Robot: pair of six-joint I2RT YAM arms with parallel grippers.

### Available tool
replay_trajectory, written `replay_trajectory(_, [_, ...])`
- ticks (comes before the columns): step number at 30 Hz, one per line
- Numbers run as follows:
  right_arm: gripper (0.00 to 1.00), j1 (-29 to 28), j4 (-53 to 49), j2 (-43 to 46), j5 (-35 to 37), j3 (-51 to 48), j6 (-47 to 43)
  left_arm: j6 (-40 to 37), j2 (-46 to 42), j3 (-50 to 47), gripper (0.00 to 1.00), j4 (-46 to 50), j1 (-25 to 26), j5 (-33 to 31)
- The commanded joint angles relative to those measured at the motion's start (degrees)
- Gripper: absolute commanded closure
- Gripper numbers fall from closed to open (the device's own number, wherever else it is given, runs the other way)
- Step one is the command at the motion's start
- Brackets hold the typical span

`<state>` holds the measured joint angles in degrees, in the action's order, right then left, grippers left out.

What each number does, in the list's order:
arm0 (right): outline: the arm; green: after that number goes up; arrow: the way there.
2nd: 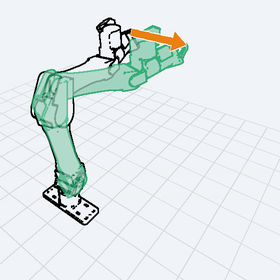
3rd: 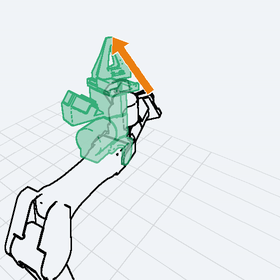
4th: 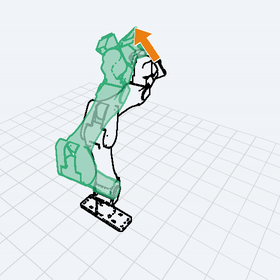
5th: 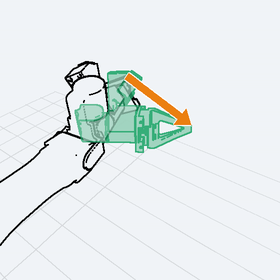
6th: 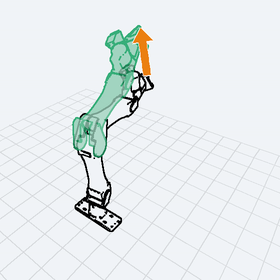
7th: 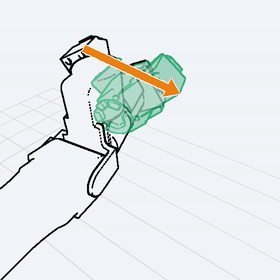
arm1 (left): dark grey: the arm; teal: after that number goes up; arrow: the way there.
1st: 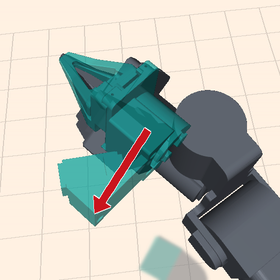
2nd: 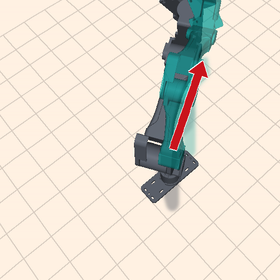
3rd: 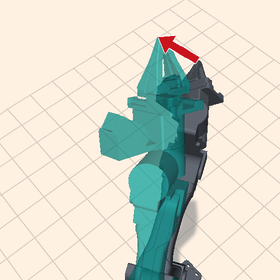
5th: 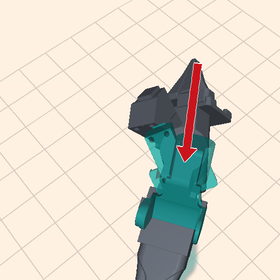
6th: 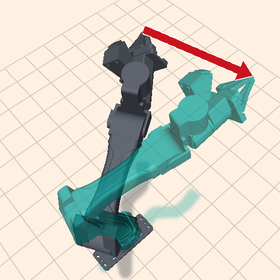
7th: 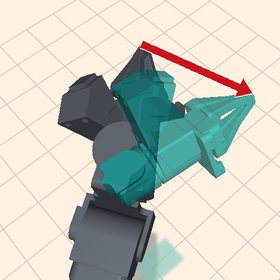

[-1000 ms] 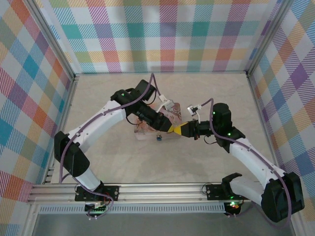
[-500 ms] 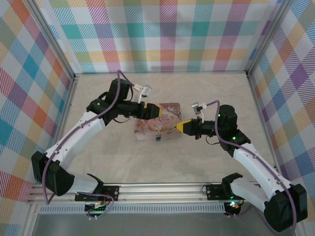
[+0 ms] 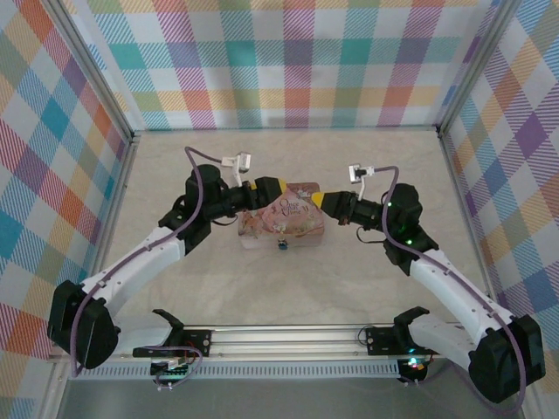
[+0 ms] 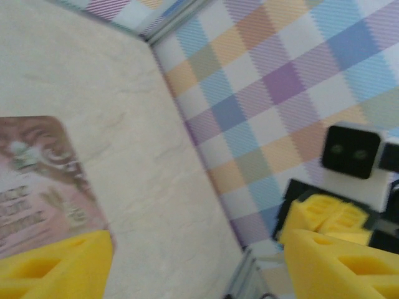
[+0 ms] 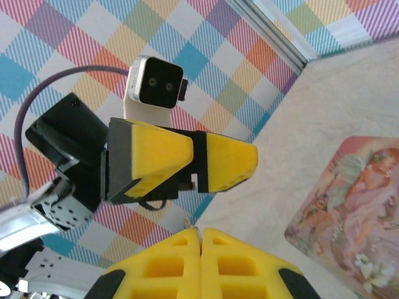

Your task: Unlock the padlock with the key

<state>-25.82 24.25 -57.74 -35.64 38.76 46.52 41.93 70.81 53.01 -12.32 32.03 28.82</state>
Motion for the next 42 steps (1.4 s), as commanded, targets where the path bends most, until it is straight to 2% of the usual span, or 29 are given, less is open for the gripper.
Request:
replay_trajectory(1, [1.00,-2.3,8.5,-0.9,5.3,0.2,4.2,6.1,1.6,-1.4,0.30,-19.0,2.3,0.8])
replay_trajectory(4, [1.00,-2.8,11.6,-1.8,6.7,-0.9,6.4,7.2,2.9,-1.5,0.30,-23.9,3.8,2.6])
replay_trajectory(8, [1.00,-3.5,15.2,-2.4,7.2,-1.5,7.5,7.1,4.1,-0.4,0.36,-24.4,5.1,4.3])
replay_trajectory(14, [1.00,-3.9,16.1,-3.0,9.4,-2.1,7.9,6.9,4.7,0.0,0.56,-25.5,5.9,5.3])
replay_trajectory(22, [1.00,-3.9,19.2,-5.0,10.2,-3.2,9.6,6.6,5.0,0.3,0.69,-25.7,6.3,6.2])
replay_trajectory(26, [1.00,-4.0,20.6,-5.1,11.3,-4.1,10.3,6.0,4.8,0.1,0.82,-24.8,6.3,5.9])
replay_trajectory(30, [1.00,-4.1,19.7,-4.8,11.2,-4.4,9.8,4.7,4.1,0.2,1.00,-23.0,6.3,5.3])
replay_trajectory(32, [1.00,-4.1,18.8,-4.8,10.0,-4.2,9.2,3.5,3.6,0.6,1.00,-21.0,6.3,4.7])
replay_trajectory(33, [0.93,-4.1,17.6,-4.6,9.6,-4.1,8.6,2.6,3.2,1.0,1.00,-19.2,6.3,4.5])
replay_trajectory(34, [0.79,-4.1,15.3,-3.9,9.9,-4.1,7.8,1.5,2.9,1.6,1.00,-17.2,6.3,4.4])
replay_trajectory(35, [0.70,-4.1,13.3,-3.2,10.2,-4.0,6.9,0.5,2.6,2.0,1.00,-15.2,6.3,4.3])
replay_trajectory(36, [0.65,-4.0,10.1,-2.3,10.4,-3.7,5.3,-0.5,2.3,2.6,1.00,-12.8,6.3,4.3])
replay_trajectory(39, [0.59,-3.6,2.3,0.6,10.0,-1.9,1.1,-3.5,1.8,4.4,1.00,-7.0,6.2,5.6])
replay_trajectory(42, [0.53,-2.8,-1.0,1.9,7.7,-0.4,-0.6,-5.4,2.0,5.9,1.00,-2.5,6.1,8.0])
